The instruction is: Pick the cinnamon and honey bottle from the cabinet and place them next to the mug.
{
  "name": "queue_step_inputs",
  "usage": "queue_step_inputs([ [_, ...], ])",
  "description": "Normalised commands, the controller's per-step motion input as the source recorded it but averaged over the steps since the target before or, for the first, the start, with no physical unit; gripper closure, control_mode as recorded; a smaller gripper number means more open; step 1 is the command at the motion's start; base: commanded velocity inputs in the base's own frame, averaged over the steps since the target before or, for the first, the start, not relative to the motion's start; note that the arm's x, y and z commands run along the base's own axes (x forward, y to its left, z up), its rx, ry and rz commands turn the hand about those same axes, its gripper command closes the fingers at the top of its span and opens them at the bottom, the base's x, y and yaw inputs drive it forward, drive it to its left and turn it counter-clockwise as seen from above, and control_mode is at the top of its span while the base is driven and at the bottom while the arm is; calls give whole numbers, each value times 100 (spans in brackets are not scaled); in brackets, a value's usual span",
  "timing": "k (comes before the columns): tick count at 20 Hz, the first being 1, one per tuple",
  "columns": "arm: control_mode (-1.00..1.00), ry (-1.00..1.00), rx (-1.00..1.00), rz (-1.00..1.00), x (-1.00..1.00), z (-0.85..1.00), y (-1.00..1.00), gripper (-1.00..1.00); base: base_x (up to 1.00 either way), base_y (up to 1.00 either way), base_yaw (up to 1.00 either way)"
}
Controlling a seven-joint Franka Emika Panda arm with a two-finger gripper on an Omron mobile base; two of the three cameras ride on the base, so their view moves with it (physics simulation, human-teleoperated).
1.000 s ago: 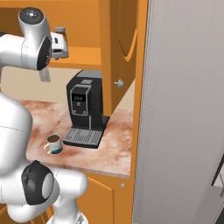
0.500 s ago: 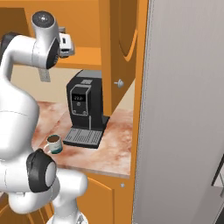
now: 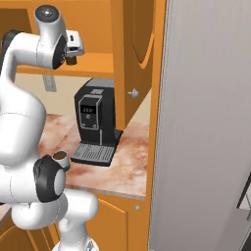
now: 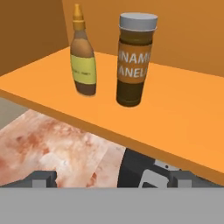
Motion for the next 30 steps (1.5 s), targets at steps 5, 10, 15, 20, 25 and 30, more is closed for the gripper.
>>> queue_step_inputs([
  [5, -100, 0, 0, 0, -2, 11, 9, -100, 0, 0, 0],
  [10, -100, 0, 0, 0, 0, 0, 18, -100, 0, 0, 0],
  [15, -100, 0, 0, 0, 20, 0, 20, -100, 0, 0, 0],
  [20, -100, 0, 0, -1, 43, -1, 14, -100, 0, 0, 0],
  [25, -100, 0, 0, -7, 38, 0, -1, -100, 0, 0, 0],
  [30, -100, 0, 0, -8, 5, 0, -30, -100, 0, 0, 0],
])
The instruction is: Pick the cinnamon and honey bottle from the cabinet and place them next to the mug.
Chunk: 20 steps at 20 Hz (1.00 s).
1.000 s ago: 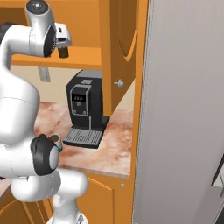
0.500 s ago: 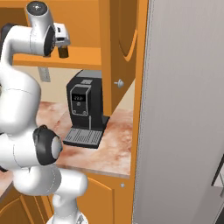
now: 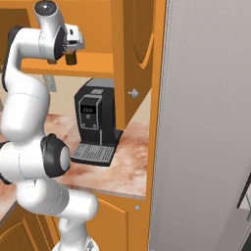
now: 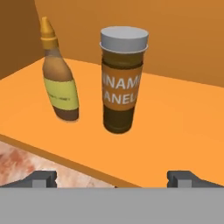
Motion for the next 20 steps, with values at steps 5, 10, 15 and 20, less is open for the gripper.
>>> queue_step_inputs([
  [5, -100, 0, 0, -1, 16, -9, -7, -100, 0, 0, 0],
  [10, -100, 0, 0, 0, 9, -19, 0, -100, 0, 0, 0],
  [15, -100, -3, 3, 0, 1, -7, 0, -100, 0, 0, 0],
  [20, -100, -6, 5, 0, 0, -1, 0, -100, 0, 0, 0],
])
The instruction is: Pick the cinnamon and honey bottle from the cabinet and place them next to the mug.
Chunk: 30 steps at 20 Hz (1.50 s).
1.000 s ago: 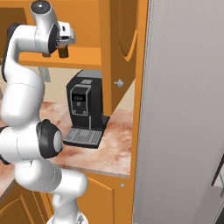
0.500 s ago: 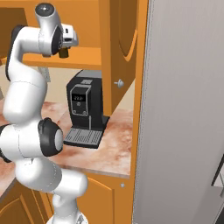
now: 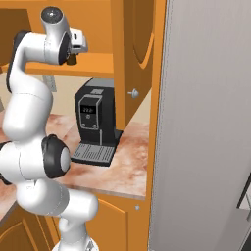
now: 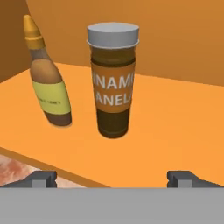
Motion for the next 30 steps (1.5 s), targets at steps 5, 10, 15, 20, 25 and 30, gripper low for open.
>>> queue_step_inputs([
  [5, -100, -7, 8, 1, 0, 0, 0, -100, 0, 0, 0],
  [10, -100, -2, 7, 3, 0, 0, 0, -100, 0, 0, 0],
  [15, -100, -1, 7, 3, 0, 0, 0, -100, 0, 0, 0],
  [20, -100, 0, 4, 3, 0, 0, 0, -100, 0, 0, 0],
  [25, -100, 0, 1, 6, 11, 0, 0, -100, 0, 0, 0],
  [30, -100, 0, 0, 5, 26, 0, 0, -100, 0, 0, 0],
])
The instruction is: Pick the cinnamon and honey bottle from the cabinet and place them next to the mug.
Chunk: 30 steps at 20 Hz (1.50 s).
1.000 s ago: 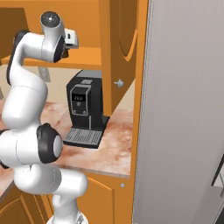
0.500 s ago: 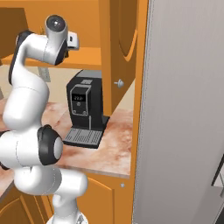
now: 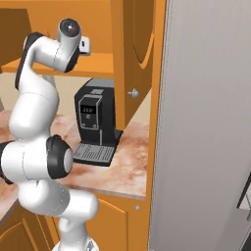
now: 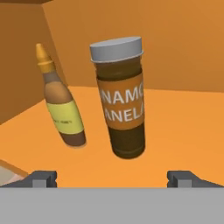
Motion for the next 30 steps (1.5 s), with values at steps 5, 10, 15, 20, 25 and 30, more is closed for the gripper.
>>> queue_step_inputs([
  [5, -100, 0, 0, 4, 22, 0, 0, -100, 0, 0, 0],
  [10, -100, 0, 0, 4, 29, 0, 0, -100, 0, 0, 0],
  [15, -100, 0, 0, 3, 20, 0, 0, -100, 0, 0, 0],
  [20, -100, 0, 0, 2, 9, 0, 0, -100, 0, 0, 0],
  [25, -100, 0, 0, 1, 20, 0, 0, -100, 0, 0, 0],
  [30, -100, 0, 0, 0, 2, -1, 3, -100, 0, 0, 0],
])
